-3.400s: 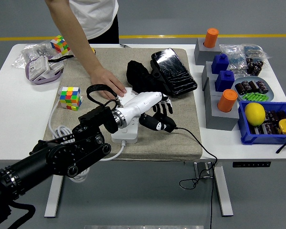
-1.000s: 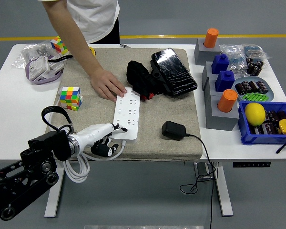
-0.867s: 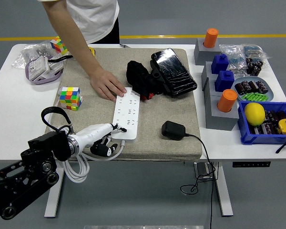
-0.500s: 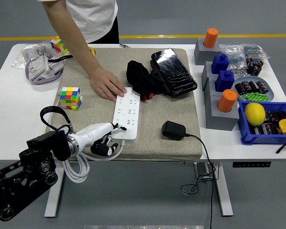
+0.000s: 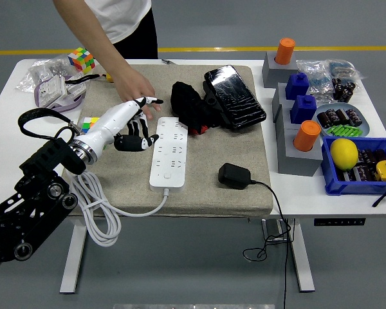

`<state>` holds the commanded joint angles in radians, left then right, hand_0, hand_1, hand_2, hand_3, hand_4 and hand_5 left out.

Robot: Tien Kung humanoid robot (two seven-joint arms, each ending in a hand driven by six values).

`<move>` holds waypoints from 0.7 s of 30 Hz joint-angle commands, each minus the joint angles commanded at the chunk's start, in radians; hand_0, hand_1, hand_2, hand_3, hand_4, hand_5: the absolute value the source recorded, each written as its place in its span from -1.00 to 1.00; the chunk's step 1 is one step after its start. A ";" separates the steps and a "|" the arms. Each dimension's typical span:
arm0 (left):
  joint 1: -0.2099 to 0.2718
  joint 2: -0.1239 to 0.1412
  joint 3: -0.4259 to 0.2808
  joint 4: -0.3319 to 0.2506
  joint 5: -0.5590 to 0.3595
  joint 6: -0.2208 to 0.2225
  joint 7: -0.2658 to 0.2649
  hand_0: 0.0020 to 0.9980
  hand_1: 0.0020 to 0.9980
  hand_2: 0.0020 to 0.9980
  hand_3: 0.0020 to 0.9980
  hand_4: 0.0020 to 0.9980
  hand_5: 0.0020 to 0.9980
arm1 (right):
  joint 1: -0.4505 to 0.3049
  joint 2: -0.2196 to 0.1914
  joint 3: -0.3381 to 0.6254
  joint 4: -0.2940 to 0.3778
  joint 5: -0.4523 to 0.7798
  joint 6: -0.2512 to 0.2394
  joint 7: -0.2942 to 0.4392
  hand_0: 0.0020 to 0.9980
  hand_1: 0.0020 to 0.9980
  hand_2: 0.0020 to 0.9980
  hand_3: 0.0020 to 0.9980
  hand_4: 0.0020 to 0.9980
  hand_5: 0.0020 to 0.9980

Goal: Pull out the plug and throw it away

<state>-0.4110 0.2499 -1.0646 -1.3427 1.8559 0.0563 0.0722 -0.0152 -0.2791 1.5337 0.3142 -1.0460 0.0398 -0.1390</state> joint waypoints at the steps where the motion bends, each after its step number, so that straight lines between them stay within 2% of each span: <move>1: -0.001 -0.004 -0.017 0.016 0.001 0.016 -0.012 0.55 0.74 0.78 0.88 1.00 -0.01 | 0.000 -0.001 0.000 0.000 0.000 -0.001 -0.001 0.13 0.29 0.34 0.13 0.93 -0.04; 4: -0.006 -0.008 -0.037 0.048 -0.010 0.039 -0.032 0.55 0.74 0.78 0.88 1.00 -0.01 | 0.003 -0.001 0.001 -0.001 -0.001 0.000 -0.002 0.13 0.29 0.34 0.13 0.93 -0.04; 5: -0.006 -0.008 -0.041 0.054 -0.006 0.040 -0.034 0.91 0.99 1.00 0.99 1.00 0.30 | 0.003 -0.001 0.001 -0.001 -0.002 0.000 -0.003 0.14 0.29 0.34 0.13 0.93 -0.04; 9: -0.002 -0.008 -0.047 0.069 0.008 0.034 -0.037 0.91 0.99 1.00 0.99 1.00 0.30 | 0.004 0.004 0.007 -0.002 -0.005 0.000 -0.004 0.14 0.29 0.34 0.13 0.93 -0.04; 11: 0.003 -0.009 -0.049 0.072 0.012 0.018 -0.027 0.91 0.99 1.00 0.99 1.00 0.30 | 0.005 0.006 0.006 -0.002 -0.005 0.000 -0.005 0.14 0.29 0.34 0.13 0.93 -0.04; 12: 0.006 -0.009 -0.051 0.073 0.014 0.009 -0.020 1.00 1.00 1.00 1.00 1.00 0.80 | 0.006 0.006 0.007 -0.001 -0.005 -0.001 -0.005 0.14 0.29 0.34 0.13 0.93 -0.04; 17: 0.015 -0.006 -0.062 0.073 0.015 -0.016 0.021 1.00 1.00 1.00 1.00 1.00 0.80 | 0.008 0.006 0.006 -0.001 -0.005 -0.003 -0.006 0.14 0.29 0.34 0.13 0.93 -0.04; 18: 0.015 -0.004 -0.064 0.073 -0.001 -0.028 0.041 1.00 1.00 1.00 1.00 1.00 0.70 | 0.008 0.007 0.005 -0.002 -0.006 -0.002 -0.007 0.14 0.29 0.34 0.13 0.93 -0.04; 21: 0.029 0.001 -0.074 0.067 -0.004 -0.036 0.053 1.00 1.00 1.00 1.00 1.00 0.70 | 0.009 0.005 0.003 -0.001 -0.007 -0.002 -0.008 0.14 0.29 0.34 0.13 0.93 -0.04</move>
<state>-0.3821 0.2509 -1.1391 -1.2761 1.8517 0.0199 0.1249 -0.0062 -0.2741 1.5365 0.3132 -1.0527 0.0375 -0.1473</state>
